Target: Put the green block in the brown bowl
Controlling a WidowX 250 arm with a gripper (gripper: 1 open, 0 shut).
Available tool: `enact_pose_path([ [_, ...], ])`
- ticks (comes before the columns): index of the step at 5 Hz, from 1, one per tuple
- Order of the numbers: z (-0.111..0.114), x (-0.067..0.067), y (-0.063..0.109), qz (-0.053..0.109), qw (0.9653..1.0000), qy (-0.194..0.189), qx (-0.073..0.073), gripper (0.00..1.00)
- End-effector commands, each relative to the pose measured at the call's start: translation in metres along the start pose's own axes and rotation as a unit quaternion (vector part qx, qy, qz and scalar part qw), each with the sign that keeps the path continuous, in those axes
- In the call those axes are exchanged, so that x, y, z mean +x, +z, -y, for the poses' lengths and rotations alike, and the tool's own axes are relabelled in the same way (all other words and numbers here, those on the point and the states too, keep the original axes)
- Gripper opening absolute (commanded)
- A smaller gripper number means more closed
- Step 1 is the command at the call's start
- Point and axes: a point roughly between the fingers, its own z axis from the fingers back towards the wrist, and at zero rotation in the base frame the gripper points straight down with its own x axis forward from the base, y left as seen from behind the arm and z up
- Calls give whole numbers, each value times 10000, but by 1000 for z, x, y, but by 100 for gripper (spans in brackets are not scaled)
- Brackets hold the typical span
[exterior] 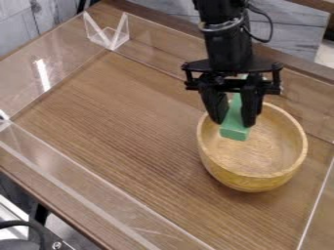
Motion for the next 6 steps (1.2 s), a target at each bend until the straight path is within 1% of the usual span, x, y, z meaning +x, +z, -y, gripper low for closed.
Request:
enact_pose_path([
  [1,3,12,15,342,9993,-119,-77,0],
  [6,-2,22,11,421,9988,-186,-184,0],
])
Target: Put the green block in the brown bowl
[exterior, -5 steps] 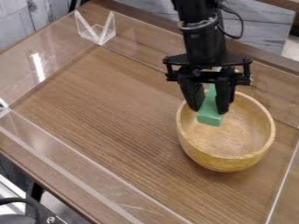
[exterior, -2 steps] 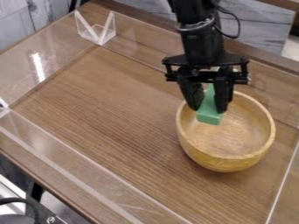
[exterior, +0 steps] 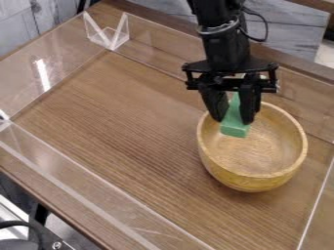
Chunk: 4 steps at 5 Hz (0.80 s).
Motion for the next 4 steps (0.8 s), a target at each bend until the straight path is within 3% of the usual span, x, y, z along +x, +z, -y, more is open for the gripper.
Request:
enact_pose_path([
  [1,4,12,13,312,9994,-141,-64,0],
  [4,2,16,9,315,9993,-190,-114,0],
])
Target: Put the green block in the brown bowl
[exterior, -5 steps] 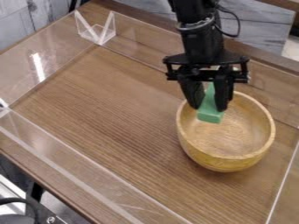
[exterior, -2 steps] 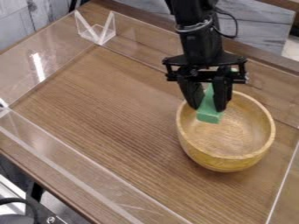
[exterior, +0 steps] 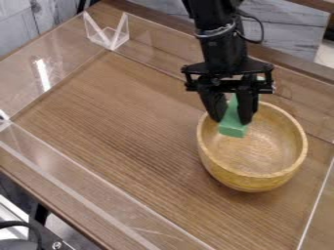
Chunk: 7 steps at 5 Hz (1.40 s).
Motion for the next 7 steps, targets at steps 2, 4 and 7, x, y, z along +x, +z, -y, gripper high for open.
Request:
enact_pose_path([
  [2,5,12,9,260,9995,-160,-70,0],
  [4,6,14,3,210,9995,-227,-88,0],
  [7,7,15,-3,116,9995,-282,-104,0],
])
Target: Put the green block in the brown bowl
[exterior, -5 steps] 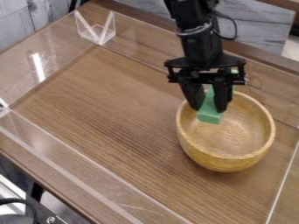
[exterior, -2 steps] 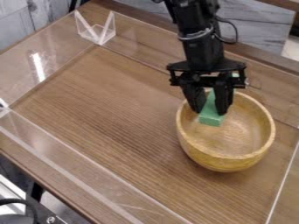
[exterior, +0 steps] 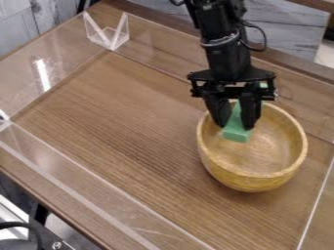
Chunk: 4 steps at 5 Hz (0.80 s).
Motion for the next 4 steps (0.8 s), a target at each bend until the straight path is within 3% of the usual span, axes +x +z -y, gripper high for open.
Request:
enact_pose_path([
  [1,8,9,11,206,9996,-195,-33,0],
  [4,7,8,8,94,9997,-215,-39,0],
])
